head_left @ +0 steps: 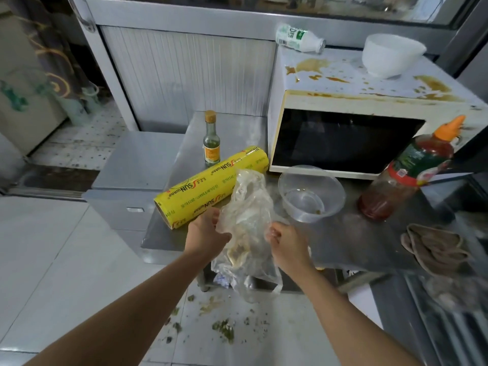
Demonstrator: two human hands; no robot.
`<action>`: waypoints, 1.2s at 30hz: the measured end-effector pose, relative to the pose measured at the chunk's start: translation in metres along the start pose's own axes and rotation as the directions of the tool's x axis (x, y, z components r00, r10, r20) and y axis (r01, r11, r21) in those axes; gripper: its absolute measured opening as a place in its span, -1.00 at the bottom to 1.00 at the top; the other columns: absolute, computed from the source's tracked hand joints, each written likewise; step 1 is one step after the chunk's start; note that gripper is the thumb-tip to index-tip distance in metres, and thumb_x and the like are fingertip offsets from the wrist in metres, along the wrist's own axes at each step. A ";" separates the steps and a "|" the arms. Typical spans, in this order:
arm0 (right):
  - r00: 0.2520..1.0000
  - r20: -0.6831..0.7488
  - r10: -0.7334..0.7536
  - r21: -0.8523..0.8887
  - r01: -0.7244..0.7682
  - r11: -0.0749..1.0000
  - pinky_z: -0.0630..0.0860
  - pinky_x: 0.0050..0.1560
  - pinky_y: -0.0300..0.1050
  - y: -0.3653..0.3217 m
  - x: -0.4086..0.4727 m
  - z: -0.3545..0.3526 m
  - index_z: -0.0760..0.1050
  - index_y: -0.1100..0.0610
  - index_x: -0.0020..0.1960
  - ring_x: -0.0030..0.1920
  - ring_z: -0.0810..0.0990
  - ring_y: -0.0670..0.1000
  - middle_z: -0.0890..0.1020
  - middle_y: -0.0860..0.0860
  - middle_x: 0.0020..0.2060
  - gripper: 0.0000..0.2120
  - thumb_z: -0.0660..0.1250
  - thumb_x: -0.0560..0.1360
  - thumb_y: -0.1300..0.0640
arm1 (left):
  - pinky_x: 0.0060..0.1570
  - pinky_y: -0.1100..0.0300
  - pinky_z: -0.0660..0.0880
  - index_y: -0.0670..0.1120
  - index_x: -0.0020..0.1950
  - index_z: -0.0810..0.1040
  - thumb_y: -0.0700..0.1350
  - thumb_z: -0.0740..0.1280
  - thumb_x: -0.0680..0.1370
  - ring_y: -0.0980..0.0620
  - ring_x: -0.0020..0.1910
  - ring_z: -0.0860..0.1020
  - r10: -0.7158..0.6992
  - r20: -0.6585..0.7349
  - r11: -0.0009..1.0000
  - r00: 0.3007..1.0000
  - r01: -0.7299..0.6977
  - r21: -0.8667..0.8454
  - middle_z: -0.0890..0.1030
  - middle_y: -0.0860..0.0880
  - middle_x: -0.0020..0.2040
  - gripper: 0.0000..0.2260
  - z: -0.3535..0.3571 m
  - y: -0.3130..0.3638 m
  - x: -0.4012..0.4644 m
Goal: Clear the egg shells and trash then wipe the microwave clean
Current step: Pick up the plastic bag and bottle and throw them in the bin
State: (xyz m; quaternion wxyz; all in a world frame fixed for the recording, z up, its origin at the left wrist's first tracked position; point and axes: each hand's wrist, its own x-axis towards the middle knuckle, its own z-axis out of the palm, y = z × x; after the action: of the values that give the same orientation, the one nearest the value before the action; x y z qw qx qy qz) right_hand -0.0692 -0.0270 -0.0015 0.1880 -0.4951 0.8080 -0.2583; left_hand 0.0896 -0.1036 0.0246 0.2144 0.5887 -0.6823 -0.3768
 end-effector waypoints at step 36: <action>0.897 0.440 -0.053 0.482 -0.186 0.856 0.47 0.26 -0.07 0.024 0.009 0.004 0.34 0.04 0.20 0.15 0.55 -0.15 0.62 -0.13 0.08 -0.62 0.42 0.46 0.10 | 0.07 -0.02 0.50 0.07 0.26 0.46 -0.06 0.48 0.38 -0.02 0.09 0.55 0.329 0.185 0.892 0.926 -0.369 0.261 0.58 0.04 0.15 -0.53 0.062 -0.026 0.012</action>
State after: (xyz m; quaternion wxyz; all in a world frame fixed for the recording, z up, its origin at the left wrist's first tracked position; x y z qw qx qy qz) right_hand -0.0880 -0.0265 -0.0195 0.4982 -0.4432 0.6638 -0.3387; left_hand 0.0582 -0.0994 -0.0358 0.1427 0.4545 -0.8377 -0.2670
